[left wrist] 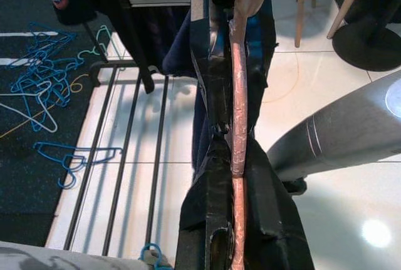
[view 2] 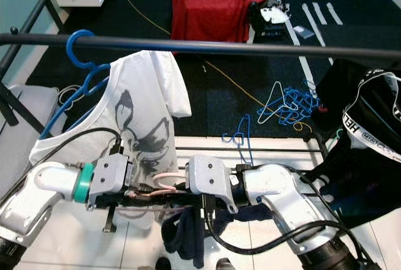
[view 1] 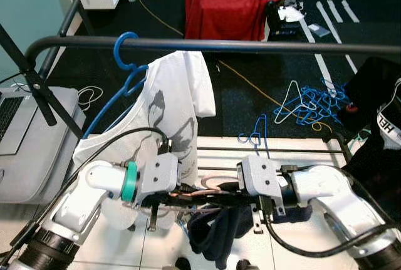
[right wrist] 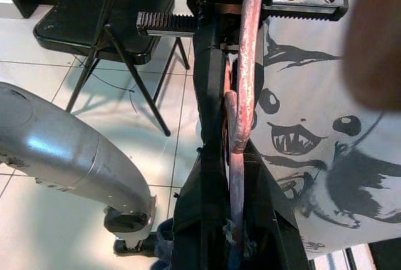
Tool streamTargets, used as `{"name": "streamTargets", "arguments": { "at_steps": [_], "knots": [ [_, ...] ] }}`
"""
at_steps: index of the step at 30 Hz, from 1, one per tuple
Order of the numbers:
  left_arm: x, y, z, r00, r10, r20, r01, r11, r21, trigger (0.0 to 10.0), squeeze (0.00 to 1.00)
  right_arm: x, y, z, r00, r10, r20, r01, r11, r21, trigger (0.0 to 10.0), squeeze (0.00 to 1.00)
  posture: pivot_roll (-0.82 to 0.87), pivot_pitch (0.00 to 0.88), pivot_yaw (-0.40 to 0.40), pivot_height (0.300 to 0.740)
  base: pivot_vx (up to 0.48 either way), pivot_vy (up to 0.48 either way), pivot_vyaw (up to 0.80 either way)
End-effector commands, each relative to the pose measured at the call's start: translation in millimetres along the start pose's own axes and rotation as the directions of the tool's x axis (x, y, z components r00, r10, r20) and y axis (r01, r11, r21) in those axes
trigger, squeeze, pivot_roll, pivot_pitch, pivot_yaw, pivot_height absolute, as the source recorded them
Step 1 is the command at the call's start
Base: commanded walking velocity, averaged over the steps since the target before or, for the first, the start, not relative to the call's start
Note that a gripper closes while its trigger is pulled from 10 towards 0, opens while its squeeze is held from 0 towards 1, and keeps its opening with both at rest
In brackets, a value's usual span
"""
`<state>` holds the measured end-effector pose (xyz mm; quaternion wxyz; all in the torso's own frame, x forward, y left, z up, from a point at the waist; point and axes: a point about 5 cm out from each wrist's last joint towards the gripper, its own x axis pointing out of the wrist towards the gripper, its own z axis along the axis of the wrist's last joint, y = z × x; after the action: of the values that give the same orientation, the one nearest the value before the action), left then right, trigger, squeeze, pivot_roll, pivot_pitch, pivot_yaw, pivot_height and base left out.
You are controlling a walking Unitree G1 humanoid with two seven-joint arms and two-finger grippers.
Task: Hang hanger
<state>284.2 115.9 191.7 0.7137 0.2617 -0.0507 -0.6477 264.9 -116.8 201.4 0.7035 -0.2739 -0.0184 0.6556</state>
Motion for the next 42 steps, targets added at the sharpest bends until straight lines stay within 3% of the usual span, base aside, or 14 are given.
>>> {"name": "streamTargets", "arguments": {
  "at_steps": [1, 3, 4, 6, 7, 12, 13, 14, 18, 21, 27, 30, 37, 42],
  "knots": [
    [2.4, 3.2, 24, 0.993, -0.002, 0.117, -0.01, 0.995, 0.101, 10.0, 0.0, 6.5, 11.2, -8, 0.999, 0.05, 0.003, -0.05, 0.997, 0.055, 0.0, 0.0, -0.26, 0.23, 0.139, 0.74, 0.0, 0.0, 0.0],
    [2.2, 3.9, 24, 0.993, 0.005, 0.114, -0.016, 0.995, 0.1, 10.0, 0.0, 5.8, 10.0, -8, 0.999, 0.039, 0.004, -0.039, 0.998, 0.051, 0.0, 0.0, -0.26, 0.231, 0.141, 0.74, 0.0, 0.0, 0.0],
    [1.7, 4.8, 24, 0.993, 0.01, 0.115, -0.02, 0.996, 0.087, 10.0, 0.14, 5.0, 9.1, -8, 1.0, 0.029, 0.004, -0.029, 0.998, 0.05, 0.0, 0.0, -0.26, 0.231, 0.141, 0.74, 0.0, 0.0, 0.0],
    [1.3, 5.5, 24, 0.993, 0.011, 0.12, -0.021, 0.997, 0.08, 10.0, 0.14, 4.3, 8.5, -8, 1.0, 0.023, 0.002, -0.023, 0.998, 0.051, 0.0, 0.0, -0.26, 0.231, 0.142, 0.74, 0.0, 0.0, 0.0],
    [0.3, 5.7, 25, 0.992, 0.0, 0.125, -0.008, 0.998, 0.064, 10.0, 1.0, 3.6, 8.5, -9, 1.0, 0.018, -0.002, -0.018, 0.998, 0.054, 0.0, 0.0, -0.26, 0.233, 0.143, 0.74, 0.0, 0.0, 0.0],
    [-5.1, 3.5, 29, 0.99, -0.042, 0.137, 0.038, 0.999, 0.032, 10.0, 1.0, 1.3, 6.4, -14, 1.0, -0.02, -0.02, 0.021, 0.998, 0.062, 0.0, 0.0, -0.26, 0.235, 0.146, 0.74, 0.0, 0.0, 0.0],
    [-10.0, 1.1, 31, 0.987, -0.074, 0.143, 0.073, 0.997, 0.008, 10.0, 0.11, -0.3, 3.5, -17, 0.998, -0.053, -0.033, 0.055, 0.997, 0.062, 0.0, 0.0, -0.26, 0.235, 0.146, 0.74, 0.0, 0.0, 0.0],
    [-15.7, -0.7, 35, 0.983, -0.1, 0.153, 0.103, 0.995, -0.012, 10.0, 0.0, -2.4, 0.7, -20, 0.995, -0.083, -0.047, 0.086, 0.994, 0.065, 0.0, 0.0, -0.26, 0.236, 0.148, 0.74, 0.0, 0.0, 0.0],
    [-27.1, 0.7, 39, 0.98, -0.105, 0.168, 0.115, 0.992, -0.053, 10.0, 0.0, -7.9, -5.8, -28, 0.985, -0.151, -0.081, 0.157, 0.985, 0.069, 0.0, 0.0, -0.25, 0.236, 0.149, 0.74, 0.0, 0.0, 0.0],
    [-33.5, 8.9, 42, 0.98, -0.018, 0.197, 0.038, 0.994, -0.1, 10.0, 0.0, -15.2, -7.9, -33, 0.977, -0.18, -0.119, 0.188, 0.981, 0.058, 0.0, 0.0, -0.25, 0.238, 0.153, 0.74, 0.0, 0.0, 0.0],
    [-35.3, 24.8, 33, 0.928, 0.325, 0.181, -0.282, 0.932, -0.23, 10.0, 0.0, -60.8, -27.2, -22, 0.926, -0.332, -0.181, 0.332, 0.943, -0.035, 0.0, 0.0, -0.27, 0.252, 0.153, 0.74, 0.0, 0.0, 0.0],
    [-18.6, 8.5, 17, 0.95, 0.306, 0.061, -0.295, 0.944, -0.147, 10.0, 0.0, -67.0, -36.5, -5, 0.924, -0.36, -0.13, 0.354, 0.933, -0.065, 0.0, 0.0, -0.27, 0.252, 0.153, 0.74, 0.0, 0.0, 0.0],
    [10.3, -3.9, -3, 0.934, 0.355, -0.031, -0.356, 0.926, -0.123, 10.0, 0.0, -58.1, -40.9, 17, 0.932, -0.36, -0.038, 0.356, 0.931, -0.086, 0.0, 0.0, -0.27, 0.25, 0.152, 0.74, 0.0, 0.0, 0.0],
    [24.9, -14.5, -15, 0.947, 0.313, -0.077, -0.318, 0.945, -0.073, 10.0, 0.0, -47.5, -41.4, 27, 0.934, -0.357, 0.027, 0.358, 0.929, -0.088, 0.0, 0.0, -0.27, 0.245, 0.162, 0.74, 0.0, 0.0, 0.0]
  ]
}}
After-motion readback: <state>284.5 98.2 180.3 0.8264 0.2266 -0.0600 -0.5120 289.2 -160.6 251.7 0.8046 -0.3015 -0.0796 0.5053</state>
